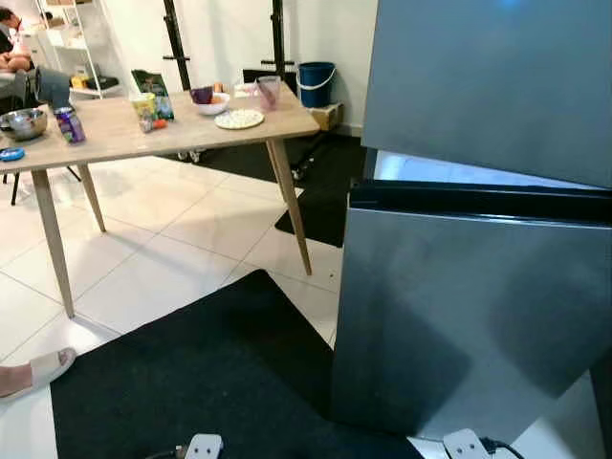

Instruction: Restocking fridge

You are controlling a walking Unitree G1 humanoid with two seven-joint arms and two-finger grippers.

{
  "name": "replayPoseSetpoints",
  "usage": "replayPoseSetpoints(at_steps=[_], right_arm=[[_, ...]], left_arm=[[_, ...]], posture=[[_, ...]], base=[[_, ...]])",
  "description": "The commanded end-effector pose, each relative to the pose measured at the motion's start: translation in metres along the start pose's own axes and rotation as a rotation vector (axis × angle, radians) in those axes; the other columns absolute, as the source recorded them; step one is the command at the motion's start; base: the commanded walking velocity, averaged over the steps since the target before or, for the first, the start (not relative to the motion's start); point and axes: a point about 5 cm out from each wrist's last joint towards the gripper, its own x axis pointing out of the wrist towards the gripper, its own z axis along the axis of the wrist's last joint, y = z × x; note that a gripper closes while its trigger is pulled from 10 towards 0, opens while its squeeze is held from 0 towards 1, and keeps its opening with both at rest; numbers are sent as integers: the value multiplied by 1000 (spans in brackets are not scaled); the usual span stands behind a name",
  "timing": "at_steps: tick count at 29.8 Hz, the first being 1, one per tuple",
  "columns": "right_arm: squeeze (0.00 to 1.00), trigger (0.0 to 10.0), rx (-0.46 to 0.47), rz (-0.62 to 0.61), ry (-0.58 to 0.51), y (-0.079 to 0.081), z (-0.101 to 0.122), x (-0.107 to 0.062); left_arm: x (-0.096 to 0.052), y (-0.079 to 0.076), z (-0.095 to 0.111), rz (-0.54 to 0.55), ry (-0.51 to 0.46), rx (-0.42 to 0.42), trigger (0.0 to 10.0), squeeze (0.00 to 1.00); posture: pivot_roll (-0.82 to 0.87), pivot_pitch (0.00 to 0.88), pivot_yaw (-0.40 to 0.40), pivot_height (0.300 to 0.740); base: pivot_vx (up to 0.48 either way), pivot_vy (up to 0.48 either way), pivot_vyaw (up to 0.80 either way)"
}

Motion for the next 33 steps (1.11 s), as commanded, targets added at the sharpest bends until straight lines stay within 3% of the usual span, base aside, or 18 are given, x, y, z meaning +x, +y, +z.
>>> replayPoseSetpoints(at_steps=[1, 7, 18, 33], right_arm=[[0, 10000, 45, 12, -69, 1, 13, 2], [0, 10000, 89, 56, -210, -1, 44, 4], [0, 10000, 109, 214, -339, 4, 71, 2], [0, 10000, 174, 193, -453, -12, 94, -2]], left_arm=[[0, 1, 1, -1, -4, 14, 10000, 0], [0, 1, 3, -2, -7, 21, 10000, 0], [0, -1, 3, -7, -5, 21, 10000, 0], [0, -1, 2, -6, -5, 24, 10000, 0]], posture=[[-159, 15, 39, 740], [-163, 13, 42, 740], [-168, 13, 40, 740], [-165, 14, 33, 740]], base=[[341, 0, 0], [353, 0, 0], [368, 0, 0], [370, 0, 0]])
